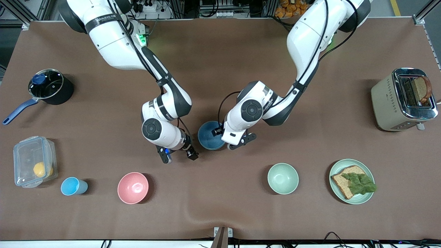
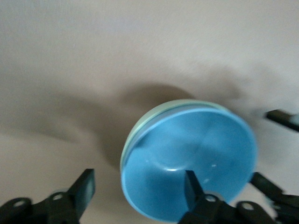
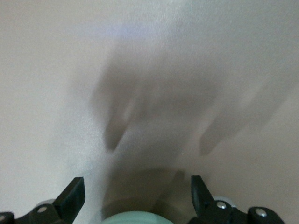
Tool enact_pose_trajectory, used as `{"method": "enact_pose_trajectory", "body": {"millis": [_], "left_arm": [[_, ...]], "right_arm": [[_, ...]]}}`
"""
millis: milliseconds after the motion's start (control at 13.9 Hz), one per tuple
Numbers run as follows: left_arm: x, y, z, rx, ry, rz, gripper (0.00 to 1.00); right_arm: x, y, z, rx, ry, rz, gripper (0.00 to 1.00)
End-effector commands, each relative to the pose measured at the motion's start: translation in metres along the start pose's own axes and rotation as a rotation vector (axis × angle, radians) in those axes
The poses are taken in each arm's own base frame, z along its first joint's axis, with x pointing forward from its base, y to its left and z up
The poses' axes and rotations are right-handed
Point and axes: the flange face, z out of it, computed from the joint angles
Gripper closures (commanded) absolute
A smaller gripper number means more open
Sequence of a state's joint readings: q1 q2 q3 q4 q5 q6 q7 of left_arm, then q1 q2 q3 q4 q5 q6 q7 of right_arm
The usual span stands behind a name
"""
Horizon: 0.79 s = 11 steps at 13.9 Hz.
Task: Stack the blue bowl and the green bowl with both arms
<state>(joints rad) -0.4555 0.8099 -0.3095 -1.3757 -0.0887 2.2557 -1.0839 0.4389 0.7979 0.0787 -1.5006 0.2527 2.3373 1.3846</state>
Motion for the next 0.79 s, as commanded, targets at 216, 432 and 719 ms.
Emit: {"method": "enact_pose_trajectory", "body": {"millis": [216, 432, 719], "left_arm": [[0.049, -0.023, -0.158, -0.048, 0.186, -0.021, 0.00], [0.066, -0.060, -0.238, 0.025, 0.234, -0.028, 0.00], [0.081, -0.127, -0.334, 0.135, 0.247, 0.032, 0.00]], "right_arm": [[0.028, -0.013, -0.030, 0.045, 0.004, -0.036, 0.00], [0.053, -0.006, -0.063, 0.006, -0.012, -0.170, 0.00], [0.088, 0.010, -0.112, -0.036, -0.040, -0.387, 0.00]]}}
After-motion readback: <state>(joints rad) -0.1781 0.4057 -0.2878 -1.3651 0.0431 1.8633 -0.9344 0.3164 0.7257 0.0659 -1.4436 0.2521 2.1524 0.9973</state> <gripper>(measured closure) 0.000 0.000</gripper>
